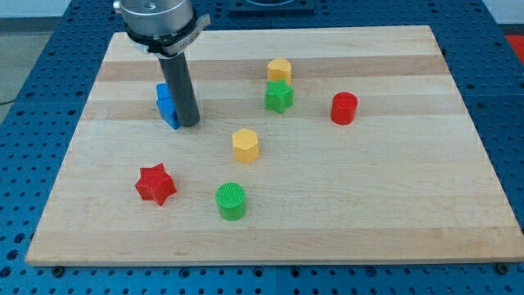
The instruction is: Move the green circle close to the yellow hexagon
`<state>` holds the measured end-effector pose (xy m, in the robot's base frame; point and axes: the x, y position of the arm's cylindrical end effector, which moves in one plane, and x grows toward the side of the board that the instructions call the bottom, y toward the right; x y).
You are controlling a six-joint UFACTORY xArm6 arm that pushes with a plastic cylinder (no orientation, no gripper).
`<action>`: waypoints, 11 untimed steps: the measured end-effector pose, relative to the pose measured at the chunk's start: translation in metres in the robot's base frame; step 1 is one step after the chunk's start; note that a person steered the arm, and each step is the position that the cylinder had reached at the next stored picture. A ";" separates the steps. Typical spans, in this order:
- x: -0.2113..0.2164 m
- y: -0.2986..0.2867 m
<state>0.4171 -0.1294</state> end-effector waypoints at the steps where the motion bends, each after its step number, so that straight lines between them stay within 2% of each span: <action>1: 0.010 0.000; 2: 0.013 0.004; 4: 0.075 0.011; 6: 0.102 0.037; 8: 0.163 0.035; 9: 0.167 0.084; 11: 0.123 0.094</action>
